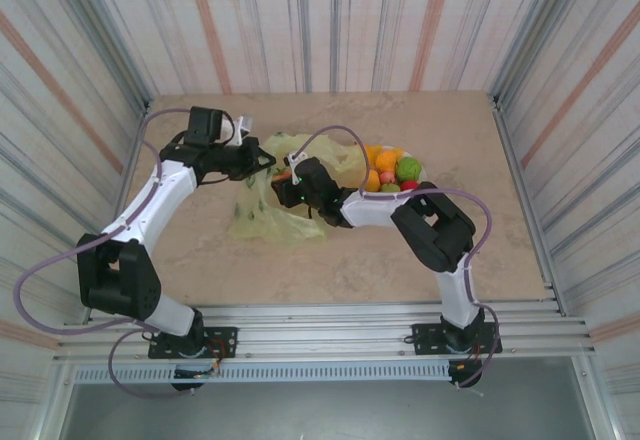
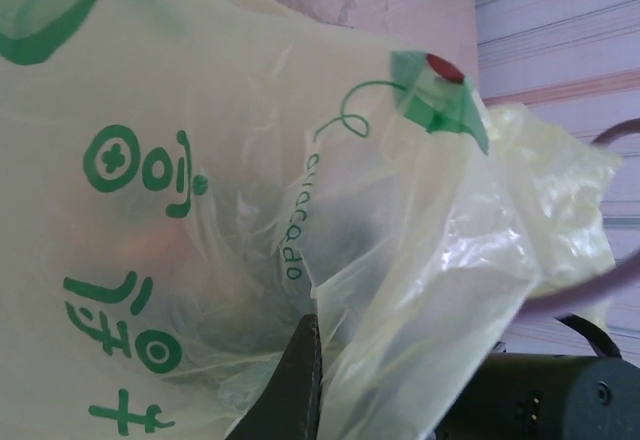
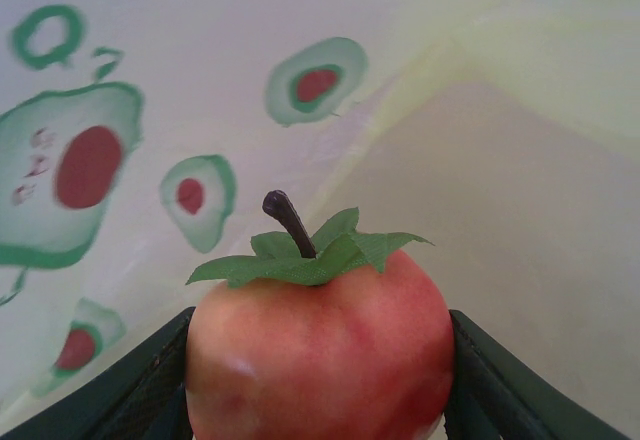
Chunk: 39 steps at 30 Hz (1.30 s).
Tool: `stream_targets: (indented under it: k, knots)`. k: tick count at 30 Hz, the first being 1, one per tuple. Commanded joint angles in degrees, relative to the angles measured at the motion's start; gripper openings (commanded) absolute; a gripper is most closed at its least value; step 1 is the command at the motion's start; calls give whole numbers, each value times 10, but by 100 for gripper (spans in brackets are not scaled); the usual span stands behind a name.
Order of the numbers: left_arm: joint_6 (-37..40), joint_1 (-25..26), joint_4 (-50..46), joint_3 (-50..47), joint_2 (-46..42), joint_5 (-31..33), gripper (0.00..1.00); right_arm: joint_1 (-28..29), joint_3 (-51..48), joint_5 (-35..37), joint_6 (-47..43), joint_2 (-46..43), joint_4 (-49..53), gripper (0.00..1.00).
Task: Place the fruits into the plastic bag
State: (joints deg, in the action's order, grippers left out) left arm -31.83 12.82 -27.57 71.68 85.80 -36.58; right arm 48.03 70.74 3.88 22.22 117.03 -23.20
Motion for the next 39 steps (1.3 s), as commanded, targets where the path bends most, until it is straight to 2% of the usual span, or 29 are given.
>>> stream_targets:
  k: [1,8,12,16,25,29,31,39]
  knots:
    - [-10,-6,12,-8,-10,-18,0,3,30,-5,70,17,-14,56]
    - [-12,-17,21,-18,-12,-23,0,-4,36,-66,68,6,15,77]
    - [-12,-26,23,-20,-12,-26,0,-7,18,-92,48,-26,28,83]
    - [-10,-38,21,-22,-12,-24,0,-8,-8,-95,20,-73,53,84]
    - [30,-41,-10,-19,-12,28,0,18,-20,36,-132,-171,239,83]
    - [39,-41,-19,-17,-10,46,0,20,-23,69,-179,-208,316,83]
    - [39,-41,-21,-17,-8,53,0,18,-34,53,-194,-233,335,83]
    - [39,-49,-27,-17,-2,73,0,-28,-119,-137,-185,-371,360,82]
